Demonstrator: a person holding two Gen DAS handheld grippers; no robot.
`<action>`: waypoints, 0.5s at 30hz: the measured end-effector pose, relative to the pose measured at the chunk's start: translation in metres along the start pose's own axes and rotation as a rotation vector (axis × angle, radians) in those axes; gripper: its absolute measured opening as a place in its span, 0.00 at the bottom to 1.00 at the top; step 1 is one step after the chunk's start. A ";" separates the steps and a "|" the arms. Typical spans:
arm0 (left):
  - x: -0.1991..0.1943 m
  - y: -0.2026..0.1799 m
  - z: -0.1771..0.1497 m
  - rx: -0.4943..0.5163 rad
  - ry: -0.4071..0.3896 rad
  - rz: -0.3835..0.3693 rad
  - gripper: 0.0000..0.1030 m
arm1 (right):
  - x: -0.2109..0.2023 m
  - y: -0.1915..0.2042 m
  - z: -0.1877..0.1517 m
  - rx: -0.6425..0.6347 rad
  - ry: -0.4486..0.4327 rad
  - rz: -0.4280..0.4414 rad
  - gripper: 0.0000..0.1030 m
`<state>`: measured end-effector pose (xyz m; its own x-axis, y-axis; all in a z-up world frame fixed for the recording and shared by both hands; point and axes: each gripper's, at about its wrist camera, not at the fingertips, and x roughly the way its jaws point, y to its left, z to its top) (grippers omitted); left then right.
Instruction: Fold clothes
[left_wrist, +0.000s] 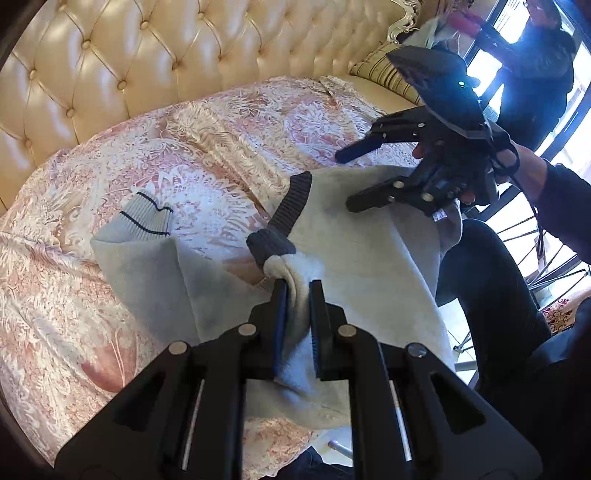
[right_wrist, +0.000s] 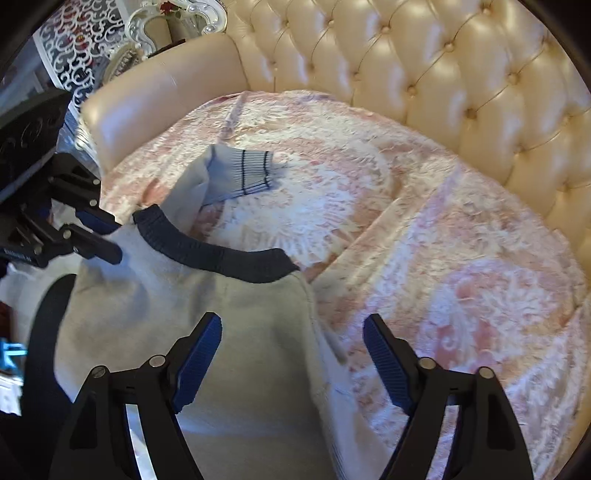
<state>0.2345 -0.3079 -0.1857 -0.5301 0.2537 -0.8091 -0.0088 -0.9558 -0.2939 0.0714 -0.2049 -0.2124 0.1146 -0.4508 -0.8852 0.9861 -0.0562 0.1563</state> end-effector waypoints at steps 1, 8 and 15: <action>0.000 0.000 0.000 -0.002 -0.002 -0.001 0.13 | 0.002 -0.002 0.001 0.005 0.010 0.023 0.54; -0.001 -0.004 -0.004 -0.007 -0.019 0.003 0.13 | 0.015 -0.003 -0.004 -0.030 0.087 0.033 0.07; 0.000 0.006 -0.009 -0.056 -0.050 0.007 0.43 | -0.024 0.005 -0.013 -0.039 -0.021 -0.003 0.06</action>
<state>0.2424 -0.3126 -0.1921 -0.5720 0.2375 -0.7851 0.0423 -0.9474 -0.3174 0.0756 -0.1829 -0.1954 0.1100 -0.4690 -0.8763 0.9904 -0.0224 0.1363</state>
